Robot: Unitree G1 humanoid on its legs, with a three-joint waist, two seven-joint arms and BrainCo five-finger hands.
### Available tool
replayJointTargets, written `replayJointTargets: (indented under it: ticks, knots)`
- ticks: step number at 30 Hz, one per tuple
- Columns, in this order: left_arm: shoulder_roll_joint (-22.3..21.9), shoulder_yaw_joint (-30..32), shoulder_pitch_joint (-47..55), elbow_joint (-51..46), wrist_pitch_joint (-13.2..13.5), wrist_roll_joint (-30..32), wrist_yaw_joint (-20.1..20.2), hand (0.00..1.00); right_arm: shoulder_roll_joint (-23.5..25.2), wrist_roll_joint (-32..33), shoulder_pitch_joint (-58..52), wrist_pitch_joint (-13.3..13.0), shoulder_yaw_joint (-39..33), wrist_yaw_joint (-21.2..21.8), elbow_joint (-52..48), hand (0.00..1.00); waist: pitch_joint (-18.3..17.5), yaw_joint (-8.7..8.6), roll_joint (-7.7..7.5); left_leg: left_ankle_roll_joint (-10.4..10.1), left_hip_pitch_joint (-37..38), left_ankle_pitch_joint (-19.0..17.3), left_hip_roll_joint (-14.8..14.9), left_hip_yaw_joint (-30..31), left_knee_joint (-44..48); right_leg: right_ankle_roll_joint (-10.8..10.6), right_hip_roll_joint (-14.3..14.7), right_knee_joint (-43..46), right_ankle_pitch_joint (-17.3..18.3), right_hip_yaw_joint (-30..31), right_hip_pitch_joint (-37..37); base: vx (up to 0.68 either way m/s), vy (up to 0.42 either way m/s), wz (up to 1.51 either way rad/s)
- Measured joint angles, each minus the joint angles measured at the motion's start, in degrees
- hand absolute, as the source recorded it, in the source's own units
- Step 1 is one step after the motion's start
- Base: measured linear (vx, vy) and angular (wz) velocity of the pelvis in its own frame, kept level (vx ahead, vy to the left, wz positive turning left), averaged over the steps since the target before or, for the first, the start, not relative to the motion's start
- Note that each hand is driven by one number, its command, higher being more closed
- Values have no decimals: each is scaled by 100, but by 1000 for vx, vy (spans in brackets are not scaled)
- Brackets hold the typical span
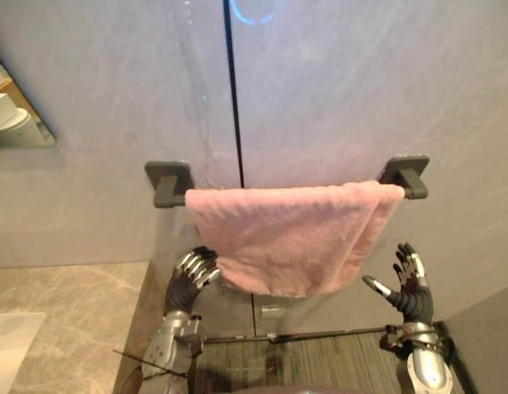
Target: Organize washtable
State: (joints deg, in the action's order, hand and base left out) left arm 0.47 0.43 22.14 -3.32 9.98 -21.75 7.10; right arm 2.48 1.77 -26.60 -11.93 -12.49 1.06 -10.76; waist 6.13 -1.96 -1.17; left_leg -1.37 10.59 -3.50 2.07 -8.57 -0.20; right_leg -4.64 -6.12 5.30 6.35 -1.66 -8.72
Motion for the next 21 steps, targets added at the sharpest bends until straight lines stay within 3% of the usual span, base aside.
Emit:
replayJointTargets:
  ticks: [5,13,18,21]
  knots:
    - [-117,5,320,909,-19,469,-13,0,-37,-47,-294,15,210,7,1028,0,-201,16,-44,-14,-5,-106,6,-37,49,0,-10,239,179,17,96,-39,-12,-1]
    - [-143,-38,130,2779,-103,1482,-368,0,-140,-468,11,334,917,27,3266,0,-283,126,8,-39,7,-94,40,-96,64,10,5,267,191,16,91,0,0,0]
    - [-127,-11,3,3628,-172,1686,-529,0,-131,-457,281,387,902,-25,4091,0,-266,151,-38,-60,3,-79,36,-114,-3,9,1,252,190,16,107,0,0,0]
    - [-103,40,-317,4068,-189,1747,-659,0,-135,-457,491,470,901,-141,4491,0,-253,259,-19,-95,-12,-53,56,-230,-91,10,23,251,187,79,221,-23,-10,-10]
